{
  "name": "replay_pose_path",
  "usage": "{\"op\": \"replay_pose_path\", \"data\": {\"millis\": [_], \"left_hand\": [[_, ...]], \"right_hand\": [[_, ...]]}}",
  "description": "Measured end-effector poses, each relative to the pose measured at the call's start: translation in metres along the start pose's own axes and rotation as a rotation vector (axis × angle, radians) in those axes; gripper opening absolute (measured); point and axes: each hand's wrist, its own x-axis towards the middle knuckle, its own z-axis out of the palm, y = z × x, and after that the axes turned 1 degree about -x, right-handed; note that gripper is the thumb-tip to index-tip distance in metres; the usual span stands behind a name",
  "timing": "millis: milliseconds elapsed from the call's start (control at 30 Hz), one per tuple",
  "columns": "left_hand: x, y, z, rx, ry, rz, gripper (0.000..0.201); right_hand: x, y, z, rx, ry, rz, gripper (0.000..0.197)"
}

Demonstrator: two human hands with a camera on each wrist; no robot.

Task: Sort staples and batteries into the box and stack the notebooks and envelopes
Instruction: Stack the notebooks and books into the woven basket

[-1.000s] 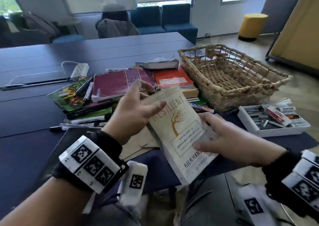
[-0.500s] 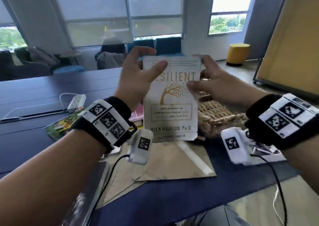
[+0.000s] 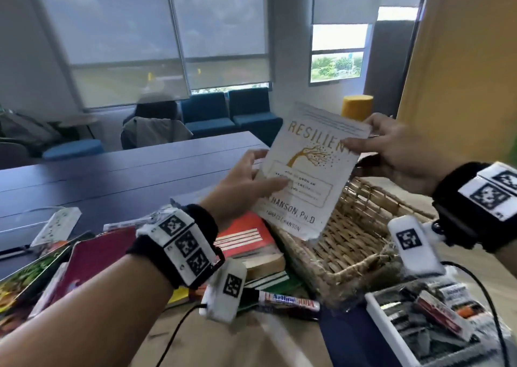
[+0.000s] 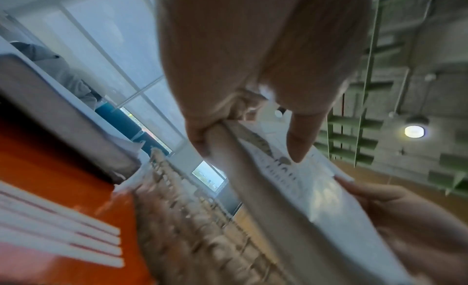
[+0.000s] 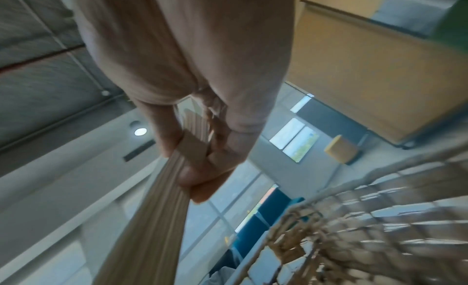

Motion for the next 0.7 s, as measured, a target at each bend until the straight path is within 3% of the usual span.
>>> {"op": "replay_pose_path", "data": {"millis": [133,267,333,433,533,600,700], "left_hand": [[0.026,-0.024,0.009,0.154,-0.051,0.072,0.056],[0.052,-0.041,0.023,0.381,-0.187,0.049,0.046],[0.062,-0.054,0.031,0.635,-0.285,0.061,0.037],[0.069,-0.062,0.042,1.058,-0.305,0.113,0.037],[0.068,-0.064,0.045,1.258,-0.35,0.087,0.037],[0.067,-0.067,0.045,1.352,-0.386,0.1,0.037],[0.07,-0.069,0.048,1.394,-0.413,0.092,0.035]], "right_hand": [[0.01,0.018,-0.032,0.024,0.062,0.208,0.023],[0.016,0.036,-0.06,-0.125,-0.03,0.465,0.027],[0.018,0.045,-0.065,-0.3,-0.09,0.576,0.024],[0.024,0.064,-0.062,-0.604,-0.128,0.681,0.017],[0.03,0.076,-0.047,-1.149,-0.228,0.645,0.013],[0.027,0.078,-0.032,-1.503,-0.347,0.573,0.025],[0.024,0.086,-0.02,-1.74,-0.462,0.533,0.03]]}}
